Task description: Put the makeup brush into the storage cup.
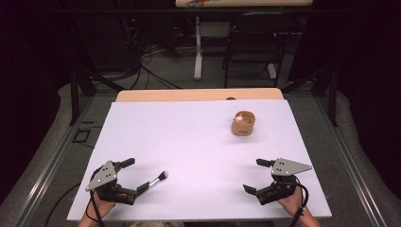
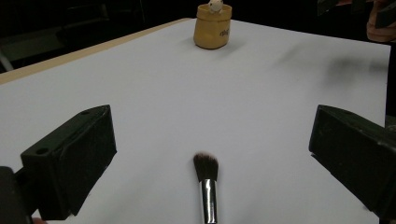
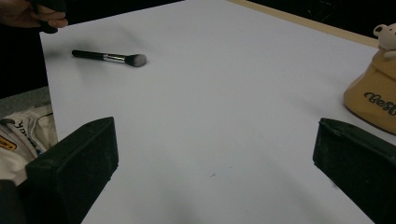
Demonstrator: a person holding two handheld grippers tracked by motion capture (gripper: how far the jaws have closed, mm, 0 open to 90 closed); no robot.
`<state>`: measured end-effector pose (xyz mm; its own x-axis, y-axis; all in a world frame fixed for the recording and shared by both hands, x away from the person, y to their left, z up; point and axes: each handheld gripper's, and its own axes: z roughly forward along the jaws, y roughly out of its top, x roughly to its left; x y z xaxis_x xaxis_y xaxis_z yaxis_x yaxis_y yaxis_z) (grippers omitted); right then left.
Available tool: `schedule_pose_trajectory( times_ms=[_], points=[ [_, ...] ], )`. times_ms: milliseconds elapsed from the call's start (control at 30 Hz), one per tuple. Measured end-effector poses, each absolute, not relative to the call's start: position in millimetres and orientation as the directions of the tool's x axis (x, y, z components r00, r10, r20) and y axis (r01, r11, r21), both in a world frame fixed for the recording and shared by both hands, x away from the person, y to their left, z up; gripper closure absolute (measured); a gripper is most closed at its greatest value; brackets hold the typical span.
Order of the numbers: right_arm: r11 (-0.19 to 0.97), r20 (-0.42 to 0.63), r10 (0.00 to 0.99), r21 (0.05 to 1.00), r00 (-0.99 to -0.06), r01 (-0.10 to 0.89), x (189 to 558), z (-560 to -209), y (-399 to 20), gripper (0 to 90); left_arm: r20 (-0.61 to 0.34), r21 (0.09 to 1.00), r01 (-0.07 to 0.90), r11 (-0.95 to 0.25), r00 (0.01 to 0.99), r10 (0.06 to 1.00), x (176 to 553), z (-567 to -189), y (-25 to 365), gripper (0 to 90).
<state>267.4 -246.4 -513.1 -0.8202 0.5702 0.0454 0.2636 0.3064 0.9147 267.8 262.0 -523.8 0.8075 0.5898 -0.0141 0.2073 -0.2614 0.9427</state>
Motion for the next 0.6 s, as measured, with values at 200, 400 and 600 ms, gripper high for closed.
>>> schedule_pose_trajectory(
  times_ms=[200,400,600],
  points=[
    [0.310,0.041,0.567,0.915,-0.823,0.259,267.4,-512.4,-246.2,0.0,-0.007,0.939,0.209,-0.274,0.806,0.592,267.2,-522.7,262.4,0.5],
    [0.306,0.041,0.567,0.917,-0.822,0.257,267.7,-511.9,-245.8,0.0,0.001,0.937,0.206,-0.282,0.807,0.591,266.1,-518.9,263.0,0.4],
    [0.311,0.041,0.564,0.915,-0.825,0.258,267.9,-511.9,-245.0,0.0,0.020,0.916,0.220,-0.335,0.810,0.587,267.2,-513.6,258.4,0.2]
  ],
)
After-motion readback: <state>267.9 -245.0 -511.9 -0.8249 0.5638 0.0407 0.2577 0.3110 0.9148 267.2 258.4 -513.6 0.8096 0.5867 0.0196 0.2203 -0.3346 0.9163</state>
